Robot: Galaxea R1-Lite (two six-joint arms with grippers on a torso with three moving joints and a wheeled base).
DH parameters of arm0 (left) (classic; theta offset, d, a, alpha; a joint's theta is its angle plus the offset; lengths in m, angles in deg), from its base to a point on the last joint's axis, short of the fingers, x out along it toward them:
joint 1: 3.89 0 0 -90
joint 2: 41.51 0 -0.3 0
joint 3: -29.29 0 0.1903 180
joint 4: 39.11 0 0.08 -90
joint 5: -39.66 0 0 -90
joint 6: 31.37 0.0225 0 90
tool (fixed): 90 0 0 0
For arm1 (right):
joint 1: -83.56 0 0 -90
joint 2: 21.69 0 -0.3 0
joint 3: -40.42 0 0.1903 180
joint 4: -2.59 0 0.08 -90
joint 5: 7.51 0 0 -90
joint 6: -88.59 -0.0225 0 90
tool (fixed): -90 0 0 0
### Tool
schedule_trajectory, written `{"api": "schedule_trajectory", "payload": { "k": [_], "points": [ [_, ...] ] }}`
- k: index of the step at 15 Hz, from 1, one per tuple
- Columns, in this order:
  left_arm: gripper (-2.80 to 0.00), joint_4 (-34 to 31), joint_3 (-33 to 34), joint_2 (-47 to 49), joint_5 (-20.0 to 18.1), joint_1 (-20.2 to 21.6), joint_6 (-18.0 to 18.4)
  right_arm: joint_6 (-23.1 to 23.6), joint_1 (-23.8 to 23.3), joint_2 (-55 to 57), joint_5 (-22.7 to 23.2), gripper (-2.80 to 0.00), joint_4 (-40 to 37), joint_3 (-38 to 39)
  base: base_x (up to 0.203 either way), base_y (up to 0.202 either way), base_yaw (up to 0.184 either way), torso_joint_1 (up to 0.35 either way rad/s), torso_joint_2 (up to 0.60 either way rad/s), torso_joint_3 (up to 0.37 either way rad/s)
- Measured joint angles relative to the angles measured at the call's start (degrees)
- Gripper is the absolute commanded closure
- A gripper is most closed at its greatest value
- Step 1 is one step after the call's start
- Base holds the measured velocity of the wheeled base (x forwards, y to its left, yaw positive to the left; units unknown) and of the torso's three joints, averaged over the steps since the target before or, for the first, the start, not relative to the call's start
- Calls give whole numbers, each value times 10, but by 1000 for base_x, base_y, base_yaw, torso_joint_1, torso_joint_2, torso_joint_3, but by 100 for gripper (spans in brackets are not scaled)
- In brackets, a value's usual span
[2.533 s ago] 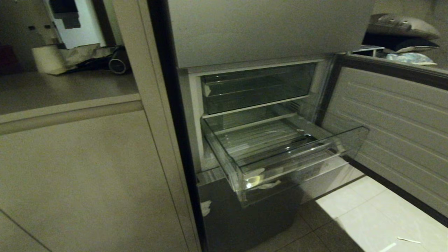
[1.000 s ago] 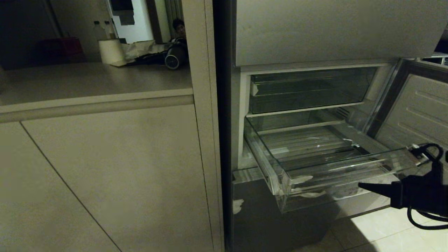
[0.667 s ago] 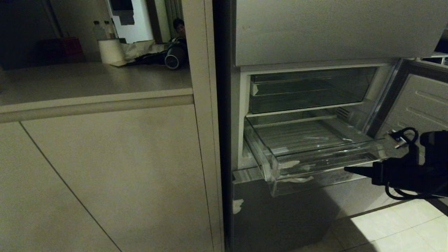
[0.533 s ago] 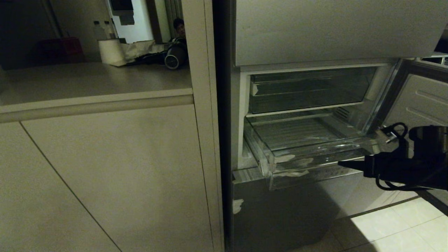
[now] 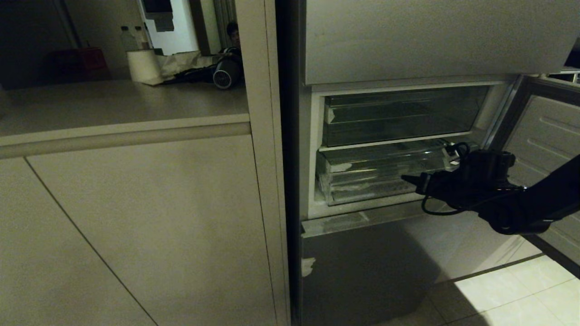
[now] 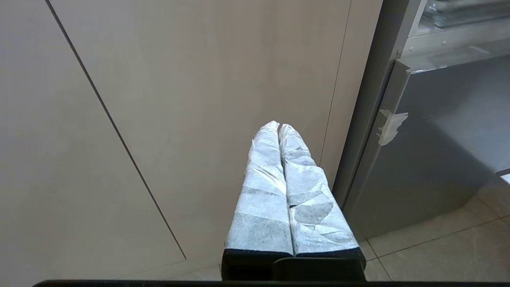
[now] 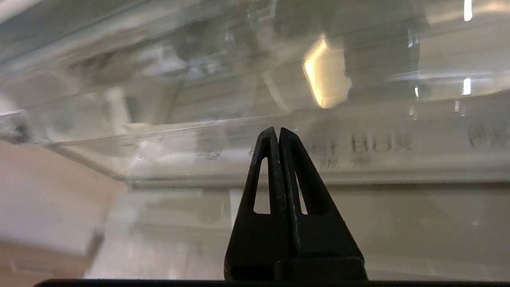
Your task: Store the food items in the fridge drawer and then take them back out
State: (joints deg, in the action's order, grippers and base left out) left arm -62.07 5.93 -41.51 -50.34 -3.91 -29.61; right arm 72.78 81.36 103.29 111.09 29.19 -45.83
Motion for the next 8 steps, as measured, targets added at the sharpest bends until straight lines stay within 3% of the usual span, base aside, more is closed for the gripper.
{"api": "schedule_trajectory", "payload": {
  "k": [4,8],
  "points": [
    [0,0,0,0,0,0,0,-23,1,21,-1,0,5,-9,0,0,0,0,0,0],
    [0,0,0,0,0,0,0,-25,-4,-38,18,0,4,68,0,0,0,0,0,0]
  ]
}}
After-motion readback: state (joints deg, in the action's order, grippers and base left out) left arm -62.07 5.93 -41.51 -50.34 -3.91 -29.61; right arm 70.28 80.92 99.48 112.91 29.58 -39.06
